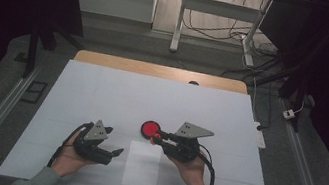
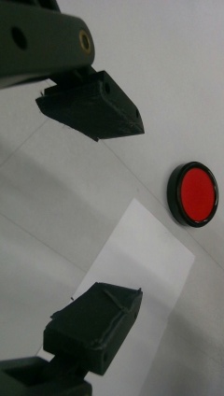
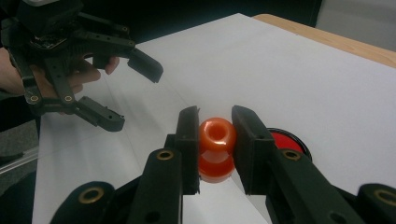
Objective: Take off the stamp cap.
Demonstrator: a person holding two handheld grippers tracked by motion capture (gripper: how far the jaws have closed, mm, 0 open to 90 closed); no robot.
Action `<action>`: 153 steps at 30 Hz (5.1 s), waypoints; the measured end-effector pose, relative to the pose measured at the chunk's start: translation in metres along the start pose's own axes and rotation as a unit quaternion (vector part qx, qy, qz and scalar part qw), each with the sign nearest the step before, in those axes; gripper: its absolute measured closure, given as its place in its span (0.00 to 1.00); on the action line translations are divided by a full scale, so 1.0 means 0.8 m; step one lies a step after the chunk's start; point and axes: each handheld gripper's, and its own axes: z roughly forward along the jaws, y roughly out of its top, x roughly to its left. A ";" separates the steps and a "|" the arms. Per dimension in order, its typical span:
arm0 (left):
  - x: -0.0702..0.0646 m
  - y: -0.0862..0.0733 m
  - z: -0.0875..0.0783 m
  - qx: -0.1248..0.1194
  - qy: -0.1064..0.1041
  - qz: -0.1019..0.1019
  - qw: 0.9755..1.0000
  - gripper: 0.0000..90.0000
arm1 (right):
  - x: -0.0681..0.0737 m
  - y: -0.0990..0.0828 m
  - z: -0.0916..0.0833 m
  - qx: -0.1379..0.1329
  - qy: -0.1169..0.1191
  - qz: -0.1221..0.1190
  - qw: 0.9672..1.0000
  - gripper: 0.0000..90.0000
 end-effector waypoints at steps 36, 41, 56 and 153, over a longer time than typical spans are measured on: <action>-0.020 0.040 0.029 -0.012 -0.038 0.011 0.999 0.21 | 0.002 0.001 0.000 -0.005 0.000 -0.002 1.000 0.80; -0.023 0.044 0.031 -0.014 -0.043 0.015 0.999 0.21 | 0.003 0.002 0.000 -0.010 0.002 -0.003 1.000 0.80; -0.031 0.058 0.051 -0.012 -0.054 0.017 0.998 0.22 | 0.002 0.002 0.000 -0.008 0.000 -0.002 1.000 0.80; -0.047 0.078 0.082 -0.031 -0.061 0.055 0.996 0.69 | 0.001 -0.004 0.005 -0.006 0.004 0.006 1.000 0.80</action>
